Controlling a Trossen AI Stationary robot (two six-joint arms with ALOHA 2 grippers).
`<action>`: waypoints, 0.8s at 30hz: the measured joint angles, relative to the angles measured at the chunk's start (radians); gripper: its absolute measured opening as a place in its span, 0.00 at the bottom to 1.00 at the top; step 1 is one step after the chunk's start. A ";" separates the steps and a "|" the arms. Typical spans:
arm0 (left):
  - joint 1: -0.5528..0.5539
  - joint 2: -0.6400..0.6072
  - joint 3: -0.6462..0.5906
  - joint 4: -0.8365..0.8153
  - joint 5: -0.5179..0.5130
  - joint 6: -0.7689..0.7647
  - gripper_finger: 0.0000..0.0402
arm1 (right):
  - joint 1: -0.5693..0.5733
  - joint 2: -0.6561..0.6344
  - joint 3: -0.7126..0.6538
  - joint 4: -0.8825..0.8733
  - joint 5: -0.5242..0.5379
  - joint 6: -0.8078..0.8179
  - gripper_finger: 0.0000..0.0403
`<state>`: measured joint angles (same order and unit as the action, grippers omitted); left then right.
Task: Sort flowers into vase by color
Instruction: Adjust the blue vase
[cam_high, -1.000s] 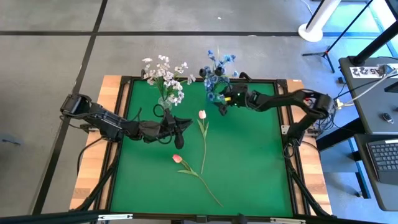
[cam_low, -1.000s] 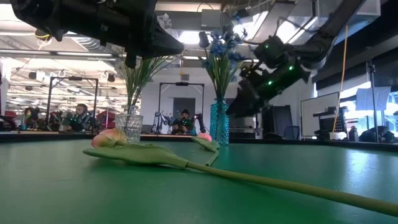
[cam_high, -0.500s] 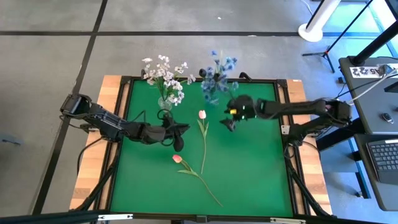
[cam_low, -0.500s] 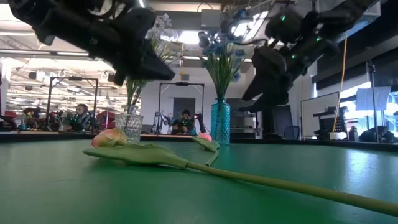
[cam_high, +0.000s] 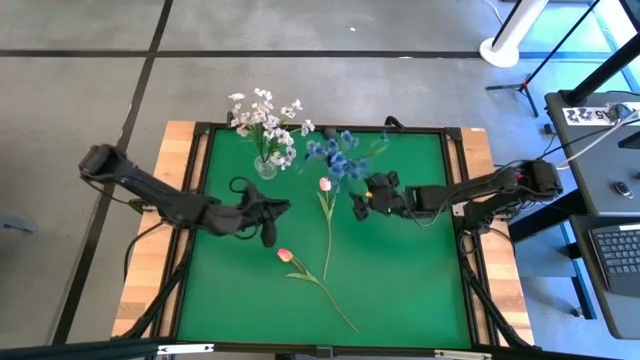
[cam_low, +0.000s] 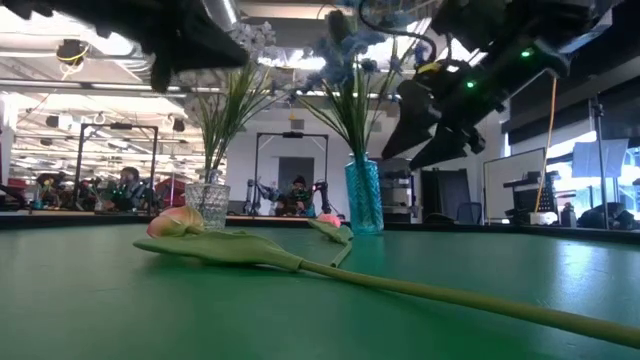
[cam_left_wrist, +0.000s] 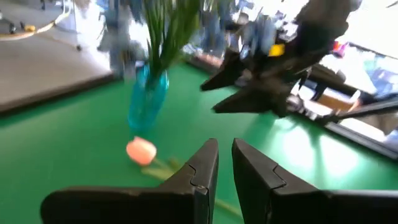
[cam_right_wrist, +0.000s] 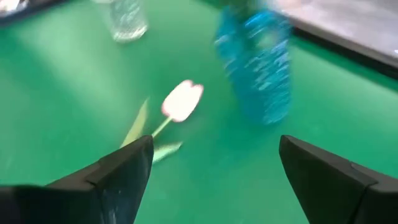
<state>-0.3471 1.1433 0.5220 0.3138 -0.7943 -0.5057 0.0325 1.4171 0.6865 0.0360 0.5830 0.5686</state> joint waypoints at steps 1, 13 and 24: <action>-0.007 -0.022 0.000 0.001 -0.007 0.011 0.11 | -0.029 -0.007 0.003 0.002 -0.018 0.000 0.86; -0.101 -0.056 0.000 -0.019 -0.009 -0.001 0.11 | -0.338 -0.041 0.085 -0.001 -0.261 -0.054 0.86; -0.148 -0.056 0.000 -0.061 -0.061 -0.007 0.11 | -0.310 -0.042 0.167 -0.086 -0.564 -0.612 0.86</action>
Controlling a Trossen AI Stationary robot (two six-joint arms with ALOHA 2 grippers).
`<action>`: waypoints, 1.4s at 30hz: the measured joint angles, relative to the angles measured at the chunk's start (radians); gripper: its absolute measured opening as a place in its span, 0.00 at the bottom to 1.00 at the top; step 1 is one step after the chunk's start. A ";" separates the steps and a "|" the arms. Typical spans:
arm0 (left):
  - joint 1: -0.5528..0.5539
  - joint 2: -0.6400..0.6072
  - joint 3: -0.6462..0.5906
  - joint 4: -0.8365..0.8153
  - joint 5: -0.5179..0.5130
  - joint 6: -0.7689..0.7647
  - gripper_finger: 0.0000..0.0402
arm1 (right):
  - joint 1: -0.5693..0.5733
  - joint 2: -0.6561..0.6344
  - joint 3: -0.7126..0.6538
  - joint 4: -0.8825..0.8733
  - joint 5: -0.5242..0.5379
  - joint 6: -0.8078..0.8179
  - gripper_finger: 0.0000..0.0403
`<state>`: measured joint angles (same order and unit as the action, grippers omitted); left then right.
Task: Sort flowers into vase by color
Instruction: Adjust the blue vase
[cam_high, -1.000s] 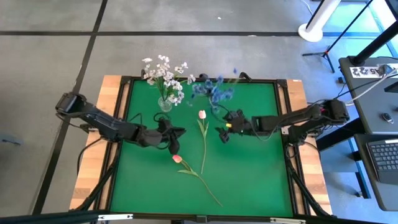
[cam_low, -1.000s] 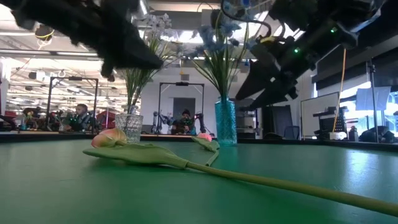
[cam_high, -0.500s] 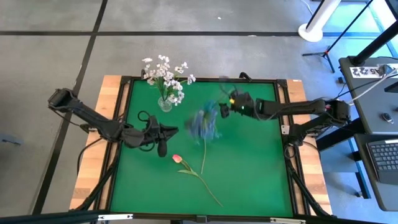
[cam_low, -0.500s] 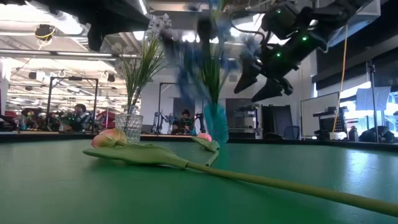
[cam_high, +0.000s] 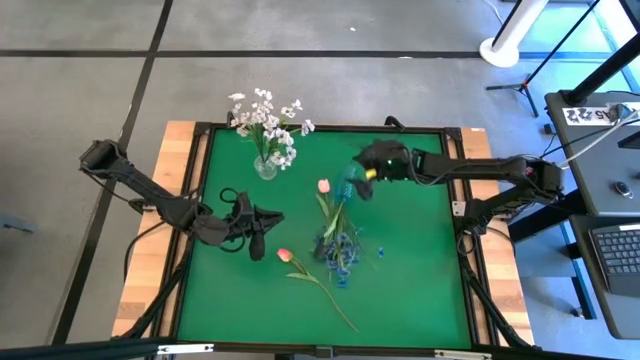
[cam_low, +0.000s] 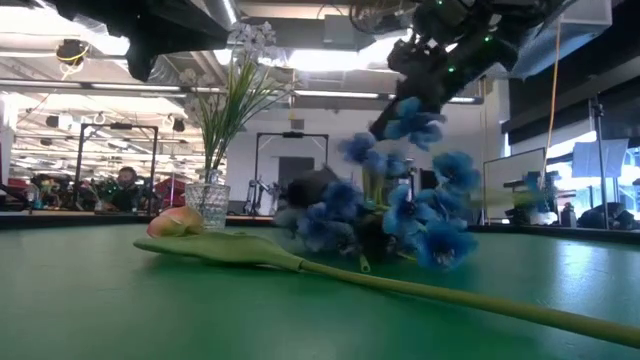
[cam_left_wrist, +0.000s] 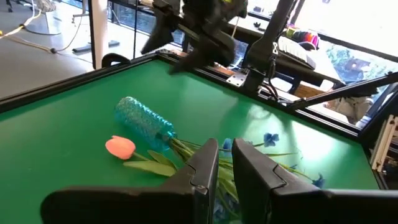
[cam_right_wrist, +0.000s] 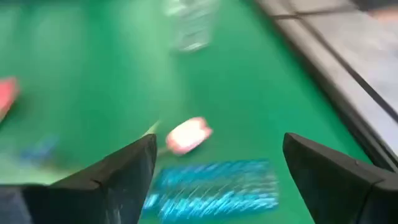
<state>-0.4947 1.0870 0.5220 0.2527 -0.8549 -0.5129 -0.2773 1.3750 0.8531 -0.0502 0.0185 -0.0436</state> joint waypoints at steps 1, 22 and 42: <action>0.000 0.000 0.000 0.000 0.000 0.000 0.11 | 0.011 0.000 0.007 -0.029 -0.025 -0.069 0.86; 0.018 0.000 0.000 -0.002 -0.001 -0.002 0.11 | 0.082 0.117 0.022 -0.166 0.080 -0.897 0.86; 0.047 0.000 0.000 -0.028 0.029 -0.054 0.11 | 0.101 0.511 0.394 -0.452 0.183 -1.121 0.65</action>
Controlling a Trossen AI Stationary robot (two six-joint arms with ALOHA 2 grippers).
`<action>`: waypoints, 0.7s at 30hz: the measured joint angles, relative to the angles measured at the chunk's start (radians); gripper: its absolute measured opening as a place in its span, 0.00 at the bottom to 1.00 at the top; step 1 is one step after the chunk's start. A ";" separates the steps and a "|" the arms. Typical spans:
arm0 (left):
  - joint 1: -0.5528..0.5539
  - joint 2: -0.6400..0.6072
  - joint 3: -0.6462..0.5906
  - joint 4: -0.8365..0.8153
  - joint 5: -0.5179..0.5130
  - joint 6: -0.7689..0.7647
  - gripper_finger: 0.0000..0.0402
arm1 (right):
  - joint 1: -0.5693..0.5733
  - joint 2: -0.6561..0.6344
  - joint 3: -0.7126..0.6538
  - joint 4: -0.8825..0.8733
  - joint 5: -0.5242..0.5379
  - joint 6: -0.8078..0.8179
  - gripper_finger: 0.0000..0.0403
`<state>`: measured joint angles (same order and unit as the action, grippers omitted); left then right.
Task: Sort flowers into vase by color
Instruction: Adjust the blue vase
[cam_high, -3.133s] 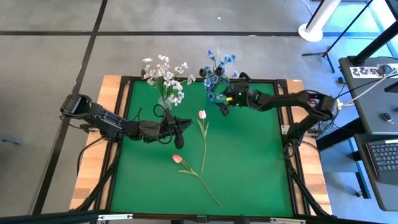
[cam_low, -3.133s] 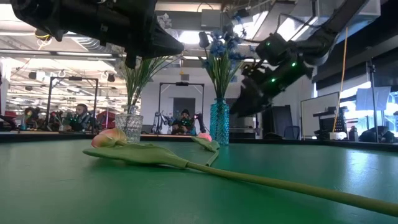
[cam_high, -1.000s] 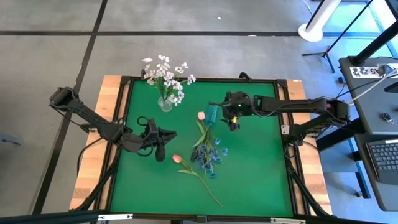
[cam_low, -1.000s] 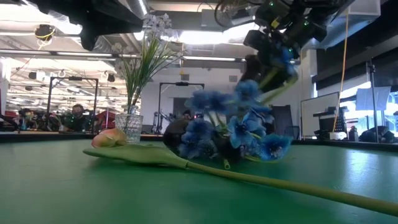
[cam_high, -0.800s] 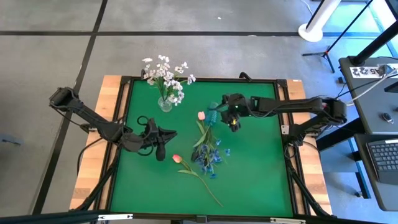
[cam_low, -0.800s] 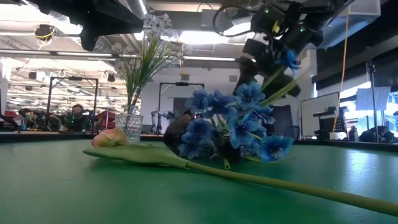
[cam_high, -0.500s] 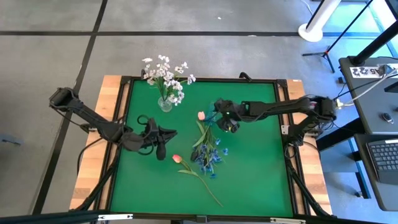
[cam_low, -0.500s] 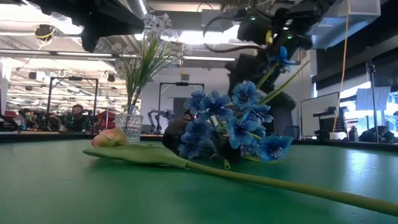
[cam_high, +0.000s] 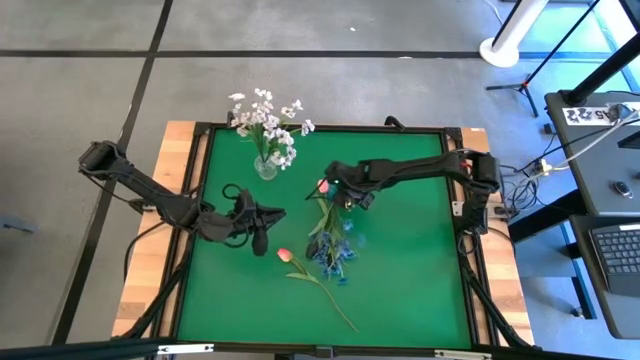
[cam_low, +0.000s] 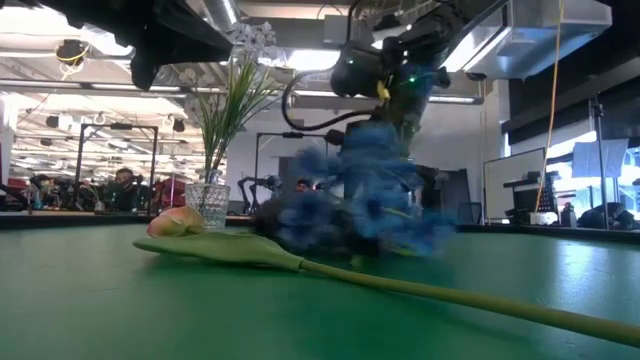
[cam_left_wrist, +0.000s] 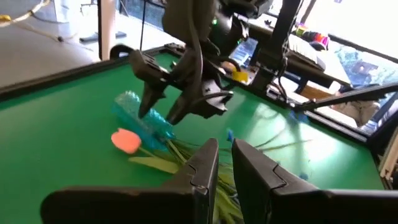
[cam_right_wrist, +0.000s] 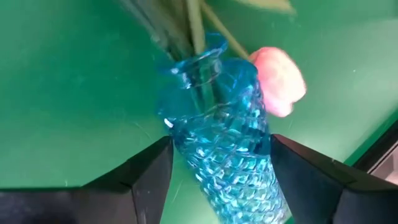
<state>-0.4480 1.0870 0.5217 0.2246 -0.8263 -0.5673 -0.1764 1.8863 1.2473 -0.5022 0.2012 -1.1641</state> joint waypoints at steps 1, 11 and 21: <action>0.000 0.000 0.000 -0.005 0.009 -0.006 0.11 | 0.000 0.011 0.004 -0.005 0.004 0.000 0.65; -0.005 0.000 0.000 -0.037 0.032 -0.032 0.11 | -0.001 0.030 0.001 0.004 -0.002 0.004 0.59; -0.031 0.000 0.000 -0.037 0.032 -0.032 0.11 | 0.000 0.059 0.003 -0.025 -0.001 0.088 0.58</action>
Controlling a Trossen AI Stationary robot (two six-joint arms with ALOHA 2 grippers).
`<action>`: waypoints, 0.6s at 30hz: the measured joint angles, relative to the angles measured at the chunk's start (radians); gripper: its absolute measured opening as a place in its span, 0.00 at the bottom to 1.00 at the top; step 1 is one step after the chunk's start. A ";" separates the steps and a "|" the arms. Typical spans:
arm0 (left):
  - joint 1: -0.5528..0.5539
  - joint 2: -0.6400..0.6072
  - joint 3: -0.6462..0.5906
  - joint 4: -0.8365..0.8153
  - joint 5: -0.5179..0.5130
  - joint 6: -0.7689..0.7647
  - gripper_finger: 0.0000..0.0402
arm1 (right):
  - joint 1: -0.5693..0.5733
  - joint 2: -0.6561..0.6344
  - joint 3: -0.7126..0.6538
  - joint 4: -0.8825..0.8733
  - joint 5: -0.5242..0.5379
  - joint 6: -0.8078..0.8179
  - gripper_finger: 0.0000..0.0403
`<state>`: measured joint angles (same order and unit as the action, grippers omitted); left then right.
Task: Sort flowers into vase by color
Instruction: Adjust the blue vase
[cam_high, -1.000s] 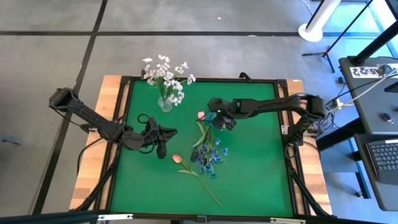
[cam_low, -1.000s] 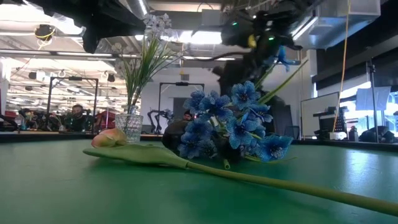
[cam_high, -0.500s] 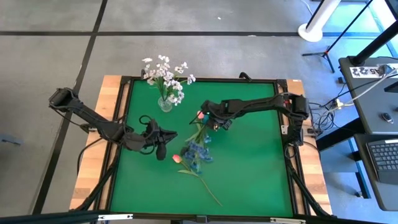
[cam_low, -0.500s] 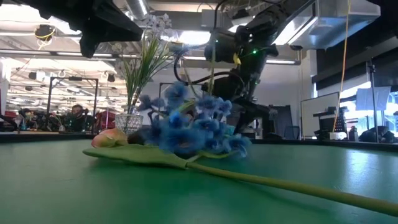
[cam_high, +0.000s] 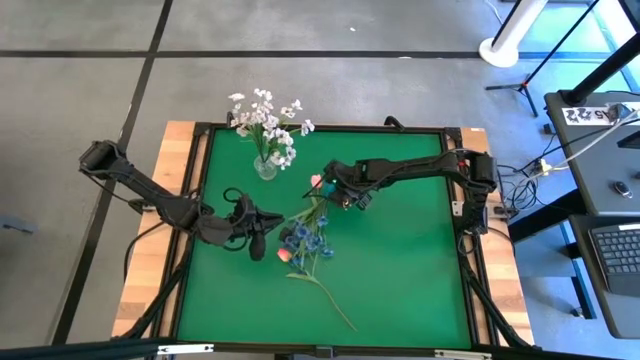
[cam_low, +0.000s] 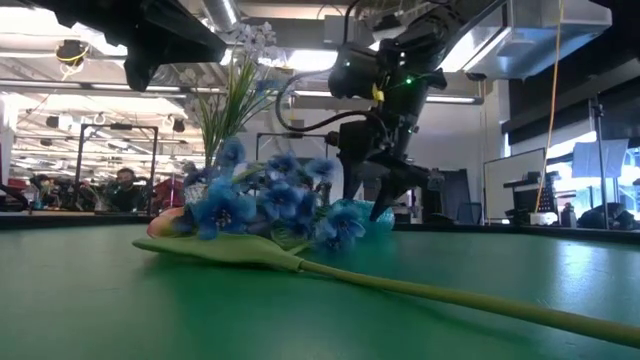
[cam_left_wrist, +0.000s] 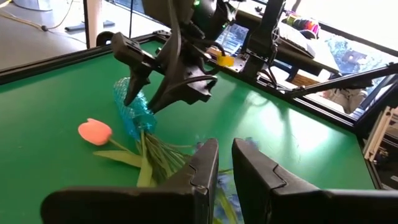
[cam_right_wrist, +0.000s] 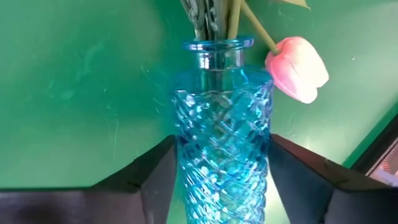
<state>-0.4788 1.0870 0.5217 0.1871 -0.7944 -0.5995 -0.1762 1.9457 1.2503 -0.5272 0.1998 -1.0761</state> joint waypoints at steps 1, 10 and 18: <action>-0.001 0.000 0.000 0.000 0.000 0.000 0.11 | 0.000 0.006 0.000 0.001 -0.001 0.007 0.60; -0.003 0.000 0.000 0.000 0.000 0.000 0.11 | -0.002 0.019 -0.003 -0.012 -0.025 0.077 0.67; -0.003 0.000 0.000 0.000 0.000 0.000 0.11 | 0.000 0.025 -0.003 -0.022 -0.031 0.163 0.61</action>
<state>-0.4823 1.0873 0.5217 0.1874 -0.7944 -0.5991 -0.1761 1.9709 1.2469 -0.5492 0.1692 -0.9132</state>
